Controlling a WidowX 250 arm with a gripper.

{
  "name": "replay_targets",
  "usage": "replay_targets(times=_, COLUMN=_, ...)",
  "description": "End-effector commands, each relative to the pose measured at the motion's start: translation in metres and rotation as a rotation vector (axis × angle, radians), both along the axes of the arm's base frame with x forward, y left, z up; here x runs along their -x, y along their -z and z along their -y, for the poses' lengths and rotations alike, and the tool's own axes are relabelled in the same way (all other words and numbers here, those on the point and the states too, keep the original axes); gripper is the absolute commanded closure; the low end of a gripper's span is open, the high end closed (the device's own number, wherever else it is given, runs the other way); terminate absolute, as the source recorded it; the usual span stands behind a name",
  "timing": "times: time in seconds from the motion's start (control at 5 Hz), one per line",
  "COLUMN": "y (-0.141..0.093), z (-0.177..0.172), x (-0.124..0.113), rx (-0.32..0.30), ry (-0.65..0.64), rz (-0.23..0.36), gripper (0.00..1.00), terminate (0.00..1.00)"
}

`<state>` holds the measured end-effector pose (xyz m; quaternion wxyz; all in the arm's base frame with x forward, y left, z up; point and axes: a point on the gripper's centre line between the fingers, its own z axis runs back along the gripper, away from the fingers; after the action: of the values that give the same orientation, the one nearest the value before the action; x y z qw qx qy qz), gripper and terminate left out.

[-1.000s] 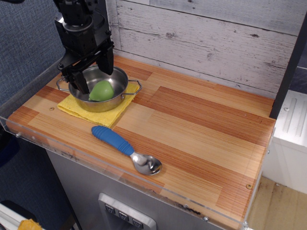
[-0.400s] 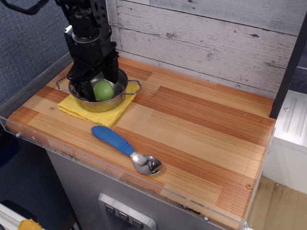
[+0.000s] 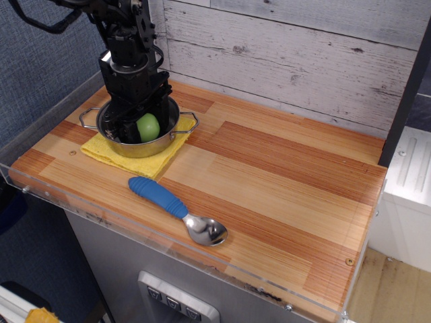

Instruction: Move the green pear to the top right corner of the table.

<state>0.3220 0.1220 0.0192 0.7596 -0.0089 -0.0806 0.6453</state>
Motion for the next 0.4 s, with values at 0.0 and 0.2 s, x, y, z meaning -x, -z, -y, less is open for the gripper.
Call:
replay_targets(times=0.0, y=-0.019, z=-0.003, x=-0.003, rx=-0.021, ry=0.012, rz=0.042, gripper=1.00, terminate=0.00)
replay_targets(times=0.2, y=-0.038, z=-0.004, x=0.002, rx=-0.032, ry=-0.006, rz=0.061, gripper=1.00, terminate=0.00)
